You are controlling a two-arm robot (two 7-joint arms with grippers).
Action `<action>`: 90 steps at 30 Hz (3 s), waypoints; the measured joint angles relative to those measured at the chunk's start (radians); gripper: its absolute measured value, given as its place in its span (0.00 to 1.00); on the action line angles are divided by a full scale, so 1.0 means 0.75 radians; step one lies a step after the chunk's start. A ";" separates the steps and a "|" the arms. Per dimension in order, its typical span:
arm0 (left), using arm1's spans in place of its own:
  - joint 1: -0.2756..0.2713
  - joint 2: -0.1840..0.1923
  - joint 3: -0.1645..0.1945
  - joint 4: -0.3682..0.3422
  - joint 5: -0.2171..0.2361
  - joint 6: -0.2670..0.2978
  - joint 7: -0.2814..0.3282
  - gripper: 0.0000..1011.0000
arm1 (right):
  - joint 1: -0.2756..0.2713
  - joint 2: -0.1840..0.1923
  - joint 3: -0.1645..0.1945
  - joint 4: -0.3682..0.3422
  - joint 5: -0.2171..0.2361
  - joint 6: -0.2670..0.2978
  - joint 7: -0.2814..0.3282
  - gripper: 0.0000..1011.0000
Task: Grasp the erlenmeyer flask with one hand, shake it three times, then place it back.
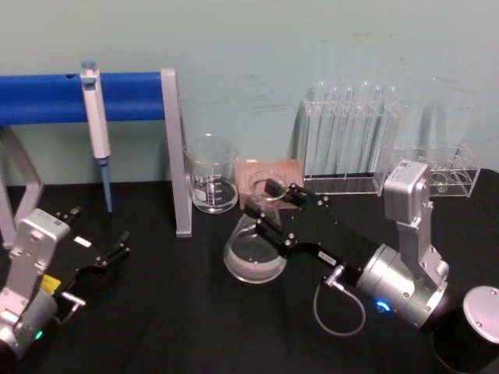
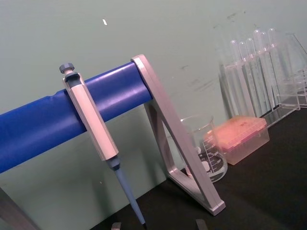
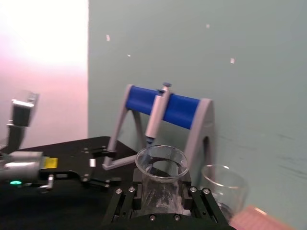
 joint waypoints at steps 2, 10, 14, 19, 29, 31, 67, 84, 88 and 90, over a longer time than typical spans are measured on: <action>0.000 0.000 0.000 0.000 0.000 0.000 0.000 0.99 | 0.004 0.007 -0.016 -0.002 0.010 -0.006 0.020 0.45; 0.000 0.000 0.000 0.000 0.000 0.000 0.000 0.99 | 0.019 0.029 -0.057 -0.004 0.037 -0.014 0.058 0.45; 0.000 0.000 0.000 0.000 0.000 0.000 0.000 0.99 | 0.023 0.035 -0.069 -0.005 0.044 -0.015 0.059 0.45; 0.000 0.000 0.000 0.000 0.000 0.000 0.000 0.99 | 0.024 0.038 -0.071 -0.005 0.045 -0.020 0.045 0.45; 0.000 0.000 0.000 0.000 0.000 0.000 0.000 0.99 | 0.013 0.027 -0.024 0.003 -0.021 -0.045 -0.078 0.45; 0.000 0.000 0.000 0.000 0.000 0.000 0.000 0.99 | 0.008 0.026 -0.009 0.005 -0.045 -0.050 -0.108 0.45; 0.000 0.000 0.000 0.000 0.000 0.000 0.000 0.99 | -0.130 -0.017 0.363 -0.010 -0.221 -0.012 -0.440 0.45; 0.000 0.000 0.000 0.000 0.000 0.000 0.000 0.99 | -0.047 -0.064 0.286 0.050 -0.203 -0.028 -0.244 0.45; 0.000 0.000 0.000 0.000 0.000 0.000 0.000 0.99 | -0.024 -0.069 0.242 0.062 -0.179 -0.033 -0.186 0.45; 0.000 0.000 0.000 0.000 0.000 0.000 0.000 0.99 | -0.011 -0.070 0.213 0.068 -0.160 -0.037 -0.150 0.45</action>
